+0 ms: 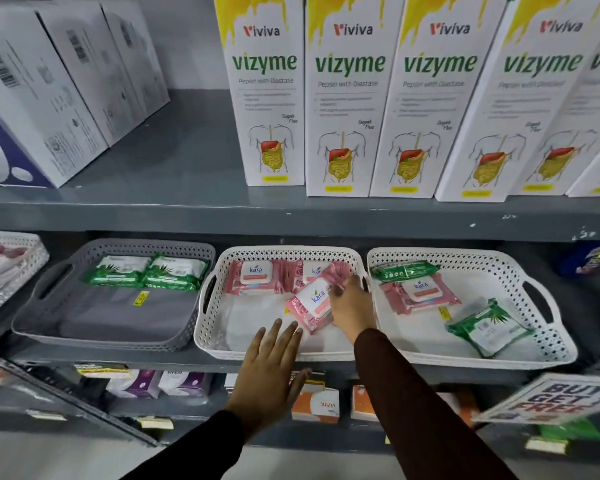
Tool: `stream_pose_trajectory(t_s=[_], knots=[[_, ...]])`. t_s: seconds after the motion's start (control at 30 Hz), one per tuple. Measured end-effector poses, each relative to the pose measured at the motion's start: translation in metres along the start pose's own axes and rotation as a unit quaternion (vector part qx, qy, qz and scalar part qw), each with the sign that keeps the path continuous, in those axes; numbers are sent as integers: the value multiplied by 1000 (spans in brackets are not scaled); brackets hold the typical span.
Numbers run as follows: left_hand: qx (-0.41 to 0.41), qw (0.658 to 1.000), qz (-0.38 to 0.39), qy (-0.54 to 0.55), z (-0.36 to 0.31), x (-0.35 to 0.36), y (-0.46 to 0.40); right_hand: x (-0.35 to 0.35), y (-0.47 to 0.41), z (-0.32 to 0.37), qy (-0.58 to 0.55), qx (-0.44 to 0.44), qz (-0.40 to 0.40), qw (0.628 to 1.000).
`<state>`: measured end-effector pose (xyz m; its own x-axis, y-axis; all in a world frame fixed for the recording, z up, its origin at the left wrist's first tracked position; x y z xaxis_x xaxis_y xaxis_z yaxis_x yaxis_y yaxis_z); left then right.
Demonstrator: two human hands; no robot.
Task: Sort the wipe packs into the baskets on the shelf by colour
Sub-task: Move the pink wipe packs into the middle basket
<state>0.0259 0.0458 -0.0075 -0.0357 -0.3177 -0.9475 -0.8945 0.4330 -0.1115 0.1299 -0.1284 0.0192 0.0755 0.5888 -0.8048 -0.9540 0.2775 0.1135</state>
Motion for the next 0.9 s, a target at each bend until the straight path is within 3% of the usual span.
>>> stream_pose_trajectory(t_s=[0.1, 0.23, 0.3, 0.47, 0.53, 0.6, 0.67, 0.77, 0.9], knots=[[17, 1000, 9, -9, -20, 7, -11, -29, 8, -17, -41, -13, -70, 997], [48, 999, 8, -8, -51, 22, -29, -81, 10, -63, 2, 12, -185, 983], [65, 998, 10, -11, -67, 28, -37, -98, -2, -92, 74, 33, -160, 984], [88, 996, 0, -8, -96, 37, -52, -114, -38, -127, 252, 15, 6, 968], [88, 996, -2, -5, -98, 39, -54, -112, -49, -130, 227, 6, 57, 972], [88, 996, -5, -7, -97, 39, -54, -108, -54, -133, 132, 15, 90, 987], [91, 996, -3, -9, -97, 39, -53, -107, -54, -133, 99, 17, 63, 993], [87, 996, -6, -8, -96, 39, -53, -105, -50, -129, 198, 24, -18, 980], [77, 997, -4, -2, -92, 39, -50, -101, -43, -122, 203, 68, -30, 976]])
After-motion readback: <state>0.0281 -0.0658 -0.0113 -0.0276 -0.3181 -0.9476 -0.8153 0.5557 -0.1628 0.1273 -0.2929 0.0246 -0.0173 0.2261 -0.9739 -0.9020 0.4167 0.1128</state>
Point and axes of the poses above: each hand's wrist, its own y-axis away from the middle knuckle, its own x-axis out of the palm, z = x × y, the point moved 5 cm from there along -y, towards the middle knuckle, and after that the axes turned 14 degrees about y, right-handed, at the moved point
